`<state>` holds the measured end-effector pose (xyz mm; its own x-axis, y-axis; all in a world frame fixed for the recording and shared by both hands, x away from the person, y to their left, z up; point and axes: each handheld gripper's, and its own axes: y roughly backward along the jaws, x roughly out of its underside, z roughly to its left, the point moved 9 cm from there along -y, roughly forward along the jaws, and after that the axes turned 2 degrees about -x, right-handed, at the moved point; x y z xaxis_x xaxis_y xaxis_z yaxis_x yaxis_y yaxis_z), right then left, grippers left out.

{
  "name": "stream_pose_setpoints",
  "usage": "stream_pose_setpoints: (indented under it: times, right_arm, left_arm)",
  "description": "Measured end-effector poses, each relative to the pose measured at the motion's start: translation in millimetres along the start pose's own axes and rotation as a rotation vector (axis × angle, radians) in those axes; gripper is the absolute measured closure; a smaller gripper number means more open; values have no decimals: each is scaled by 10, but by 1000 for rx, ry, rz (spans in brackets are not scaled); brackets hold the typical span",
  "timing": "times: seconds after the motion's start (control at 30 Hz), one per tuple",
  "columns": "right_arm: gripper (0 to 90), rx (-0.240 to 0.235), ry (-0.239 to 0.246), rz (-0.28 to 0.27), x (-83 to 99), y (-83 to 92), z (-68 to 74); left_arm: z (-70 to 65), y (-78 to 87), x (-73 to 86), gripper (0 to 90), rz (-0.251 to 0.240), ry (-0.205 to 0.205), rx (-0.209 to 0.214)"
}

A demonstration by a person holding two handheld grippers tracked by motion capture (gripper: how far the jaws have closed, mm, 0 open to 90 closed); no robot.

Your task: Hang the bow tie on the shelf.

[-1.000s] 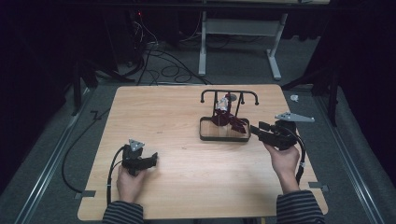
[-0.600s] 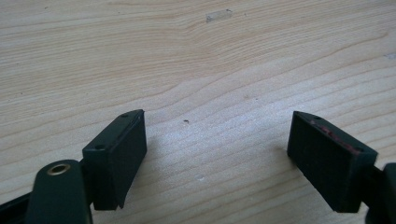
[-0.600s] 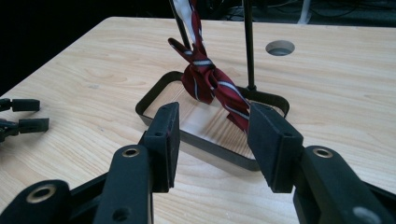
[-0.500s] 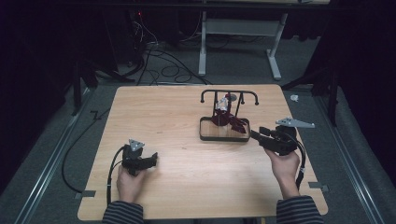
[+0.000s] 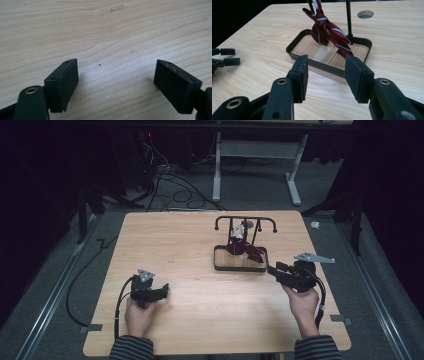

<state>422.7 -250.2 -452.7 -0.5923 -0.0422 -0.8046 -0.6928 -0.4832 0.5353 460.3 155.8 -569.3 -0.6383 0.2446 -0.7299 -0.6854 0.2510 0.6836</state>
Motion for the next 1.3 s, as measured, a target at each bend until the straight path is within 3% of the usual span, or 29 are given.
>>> stream_pose_setpoints:
  times: [1.3]
  right_arm:
    - [558,-33,-69,69,460,-263,26]
  left_arm:
    - [0,0,0,202,0,0,-1]
